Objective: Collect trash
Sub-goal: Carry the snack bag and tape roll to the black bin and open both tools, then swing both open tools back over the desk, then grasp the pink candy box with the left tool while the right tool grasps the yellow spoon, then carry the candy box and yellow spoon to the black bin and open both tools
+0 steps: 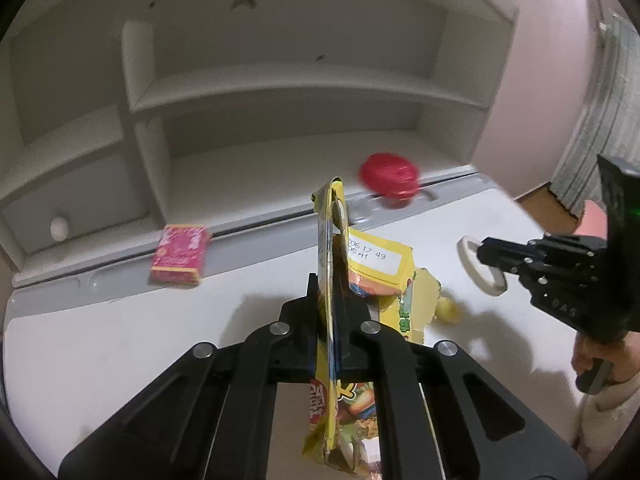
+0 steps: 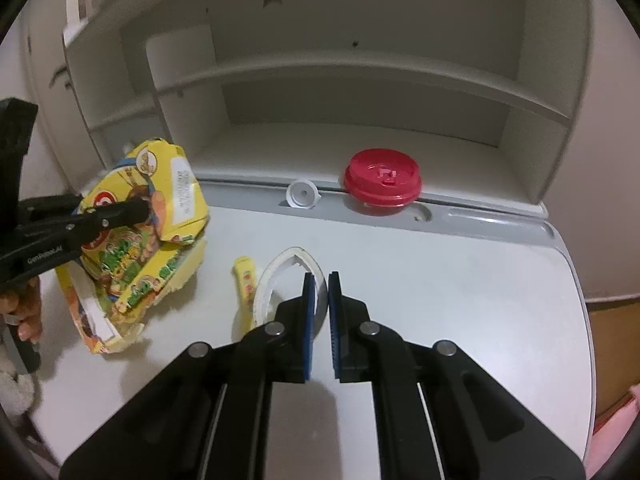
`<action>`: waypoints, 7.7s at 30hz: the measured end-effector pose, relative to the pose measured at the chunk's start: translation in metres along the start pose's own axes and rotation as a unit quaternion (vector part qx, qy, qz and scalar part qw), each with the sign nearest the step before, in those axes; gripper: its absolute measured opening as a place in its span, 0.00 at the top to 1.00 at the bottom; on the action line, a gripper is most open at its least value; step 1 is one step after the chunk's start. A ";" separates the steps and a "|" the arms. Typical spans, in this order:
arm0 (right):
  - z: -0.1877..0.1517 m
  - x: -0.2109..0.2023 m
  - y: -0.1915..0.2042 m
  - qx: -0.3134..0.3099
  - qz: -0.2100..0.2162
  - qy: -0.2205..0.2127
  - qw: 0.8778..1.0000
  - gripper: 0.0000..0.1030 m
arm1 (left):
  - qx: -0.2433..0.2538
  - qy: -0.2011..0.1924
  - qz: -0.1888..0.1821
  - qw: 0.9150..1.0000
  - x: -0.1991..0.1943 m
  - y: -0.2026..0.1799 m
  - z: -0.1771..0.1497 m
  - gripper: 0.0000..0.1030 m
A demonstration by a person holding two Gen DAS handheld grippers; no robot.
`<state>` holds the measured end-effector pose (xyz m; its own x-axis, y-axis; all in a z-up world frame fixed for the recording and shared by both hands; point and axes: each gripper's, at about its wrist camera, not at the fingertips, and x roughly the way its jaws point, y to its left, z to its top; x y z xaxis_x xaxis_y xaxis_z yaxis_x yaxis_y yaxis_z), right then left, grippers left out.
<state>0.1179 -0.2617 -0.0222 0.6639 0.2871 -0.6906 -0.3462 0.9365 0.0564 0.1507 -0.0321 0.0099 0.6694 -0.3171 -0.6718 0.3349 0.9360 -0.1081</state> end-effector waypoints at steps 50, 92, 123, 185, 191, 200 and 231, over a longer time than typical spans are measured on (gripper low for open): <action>-0.507 -0.159 -0.275 0.524 -0.114 0.161 0.828 0.15 | 0.399 0.300 -0.247 0.830 0.142 -0.498 -0.296 0.06; -0.018 0.034 0.057 -0.045 -0.008 0.097 0.994 0.05 | -0.046 0.107 0.125 0.985 0.030 0.065 -0.054 0.06; -0.003 0.044 0.073 -0.079 -0.064 0.055 0.993 0.83 | -0.048 0.048 0.089 0.994 0.066 0.080 -0.009 0.60; -0.020 -0.074 0.004 0.075 0.005 -0.005 0.997 0.87 | 0.049 -0.058 -0.044 0.996 -0.048 -0.061 -0.001 0.60; -0.088 -0.194 -0.066 0.130 -0.067 -0.058 0.988 0.87 | 0.174 -0.034 -0.160 0.971 -0.064 -0.224 -0.034 0.60; -0.271 -0.294 -0.167 0.298 -0.146 -0.007 0.943 0.87 | 0.340 0.116 -0.307 0.881 -0.035 -0.436 -0.179 0.60; -0.489 -0.145 -0.259 0.531 -0.092 0.157 0.827 0.06 | 0.351 0.308 -0.238 0.851 0.123 -0.484 -0.337 0.08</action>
<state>-0.2128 -0.6449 -0.2894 0.3775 0.2102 -0.9018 0.6305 0.6549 0.4166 -0.1528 -0.4730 -0.2668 -0.0561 -0.2927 -0.9546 0.9300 0.3324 -0.1566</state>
